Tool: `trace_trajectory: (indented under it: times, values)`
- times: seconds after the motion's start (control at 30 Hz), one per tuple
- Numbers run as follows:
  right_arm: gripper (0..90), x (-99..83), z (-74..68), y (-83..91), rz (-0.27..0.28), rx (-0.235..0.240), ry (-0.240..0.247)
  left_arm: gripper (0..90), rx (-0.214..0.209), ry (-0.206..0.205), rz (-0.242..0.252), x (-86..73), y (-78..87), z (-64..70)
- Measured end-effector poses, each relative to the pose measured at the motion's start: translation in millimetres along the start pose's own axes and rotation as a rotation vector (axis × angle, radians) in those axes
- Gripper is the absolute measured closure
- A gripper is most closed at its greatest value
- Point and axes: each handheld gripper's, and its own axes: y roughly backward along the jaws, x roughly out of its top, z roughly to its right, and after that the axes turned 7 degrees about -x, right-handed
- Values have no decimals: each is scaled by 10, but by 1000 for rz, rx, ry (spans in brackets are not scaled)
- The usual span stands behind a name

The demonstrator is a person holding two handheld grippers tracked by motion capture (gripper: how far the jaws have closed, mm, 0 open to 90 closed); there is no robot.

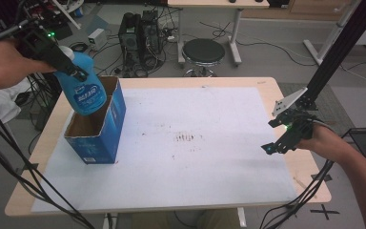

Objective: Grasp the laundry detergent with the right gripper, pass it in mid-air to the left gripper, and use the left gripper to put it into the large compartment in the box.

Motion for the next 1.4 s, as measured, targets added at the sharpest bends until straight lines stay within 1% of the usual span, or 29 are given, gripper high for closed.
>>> trace_trajectory:
  times: [0.07, 0.13, 0.17, 0.2, 0.27, 0.33, 0.37, 0.4, 0.47, 0.5, 0.53, 0.57, 0.6, 0.63, 0.67, 0.7, 0.73, 0.77, 0.8, 0.83, 0.87, 0.93, 1.03, 1.2, 1.23, 1.3, 1.33, 1.37, 1.4]
  values:
    - [9, 5, -5, 4, -5, -1, -10, 372, 2, 3, -2, -34, -57, -30]
    - [9, 9, 1, 6, 12, -7, -4, 372, -2, 14, 2, -93, -155, -68]
    - [9, 9, 1, 6, 12, -7, -4, 372, -2, 14, 2, -93, -155, -68]
    - [9, 10, -6, 13, 8, -6, -15, 372, 0, 19, 2, -113, -197, -77]
    - [9, 17, -13, 20, 7, -6, -22, 372, 7, 7, -8, -166, -325, -110]
    - [9, 24, -20, 17, 10, -4, -21, 372, -3, 9, -18, -208, -413, -130]
    - [9, 24, -20, 17, 10, -4, -21, 372, -3, 9, -18, -208, -413, -130]
    - [9, 31, -28, 13, 8, -9, -26, 372, -4, 26, 9, -258, -535, -140]
    - [9, 31, -27, 3, 6, -3, -24, 372, -12, 14, -16, -296, -649, -160]
    - [9, 33, -19, -13, 20, -2, -18, 372, -12, 14, -16, -296, -649, -160]
    - [9, 34, -24, -19, 16, -2, -22, 372, -18, 31, -7, -339, -791, -156]
    - [9, 34, -24, -19, 16, -2, -22, 372, -18, 31, -7, -339, -791, -156]
    - [9, 35, -32, -40, 15, 0, -31, 372, -24, 19, -29, -379, -912, -186]
    - [9, 35, -35, -51, 14, 1, -36, 372, -33, 14, -40, -399, -968, -207]
    - [9, 35, -35, -51, 14, 1, -36, 372, -33, 14, -40, -399, -968, -207]
    - [9, 30, -40, -74, 11, 7, -47, 372, -41, -19, -82, -430, -1056, -262]
    - [9, 30, -40, -74, 11, 7, -47, 372, -41, -19, -82, -430, -1056, -262]
    - [9, 27, -36, -91, 12, 7, -44, 372, -47, -15, -84, -447, -1111, -272]
    - [9, 26, -40, -101, 1, 7, -49, 372, -48, 5, -61, -467, -1182, -270]
    - [9, 24, -36, -120, 0, 8, -48, 372, -56, 10, -67, -496, -1292, -277]
    - [9, 25, -42, -121, -4, 4, -54, 372, -56, 10, -67, -496, -1292, -277]
    - [9, 25, -36, -132, 3, 4, -53, 372, -51, -18, -77, -537, -1445, -282]
    - [9, 27, -41, -143, -14, 4, -66, 371, -52, -13, -74, -562, -1526, -286]
    - [9, 47, -40, -186, -15, 7, -54, 371, -72, -11, -94, -594, -1688, -286]
    - [9, 50, -45, -195, -18, 6, -53, 371, -73, -84, -175, -584, -1694, -343]
    - [9, 51, -50, -202, -21, 10, -53, 372, -75, -81, -180, -589, -1722, -340]
    - [9, 44, -57, -232, -13, 20, -50, 371, -71, -102, -202, -588, -1734, -353]
    - [9, 40, -65, -243, -23, 20, -59, 371, -74, -101, -206, -589, -1751, -354]
    - [9, 40, -65, -243, -23, 20, -59, 371, -72, -96, -188, -597, -1769, -354]
